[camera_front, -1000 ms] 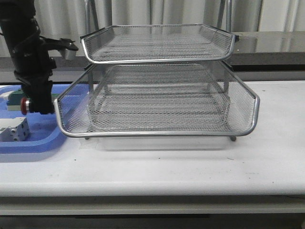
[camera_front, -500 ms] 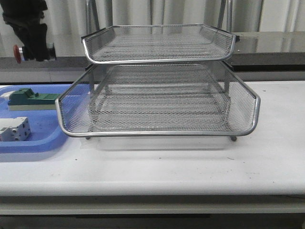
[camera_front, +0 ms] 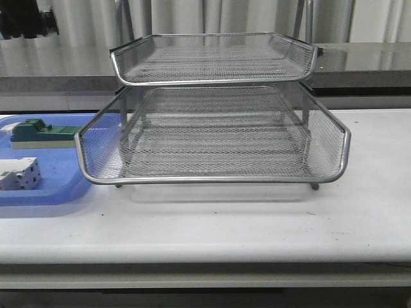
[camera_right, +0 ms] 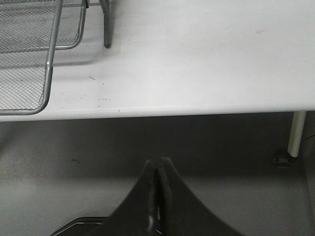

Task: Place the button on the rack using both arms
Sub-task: 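Carry the button over the pulled-out middle tray, lower it and open the left gripper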

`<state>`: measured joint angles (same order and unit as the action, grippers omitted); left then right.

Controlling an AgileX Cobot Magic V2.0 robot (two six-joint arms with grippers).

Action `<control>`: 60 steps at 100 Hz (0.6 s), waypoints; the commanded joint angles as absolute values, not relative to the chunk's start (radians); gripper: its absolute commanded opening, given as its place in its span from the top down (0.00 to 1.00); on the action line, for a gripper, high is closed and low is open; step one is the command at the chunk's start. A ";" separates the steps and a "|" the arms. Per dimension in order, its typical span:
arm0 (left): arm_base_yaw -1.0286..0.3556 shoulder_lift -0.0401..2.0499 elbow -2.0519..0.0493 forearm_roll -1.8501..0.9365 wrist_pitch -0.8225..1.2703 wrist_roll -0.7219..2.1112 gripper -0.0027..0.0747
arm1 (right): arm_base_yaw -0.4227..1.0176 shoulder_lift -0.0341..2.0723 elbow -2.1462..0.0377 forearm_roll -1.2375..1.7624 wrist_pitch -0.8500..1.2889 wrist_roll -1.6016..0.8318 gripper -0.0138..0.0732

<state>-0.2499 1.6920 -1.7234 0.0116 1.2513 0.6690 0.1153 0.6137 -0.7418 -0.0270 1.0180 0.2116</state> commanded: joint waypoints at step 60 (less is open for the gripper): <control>-0.655 1.659 -1.655 -0.150 1.177 0.656 0.99 | 0.117 0.614 -0.776 -0.038 0.961 0.210 0.92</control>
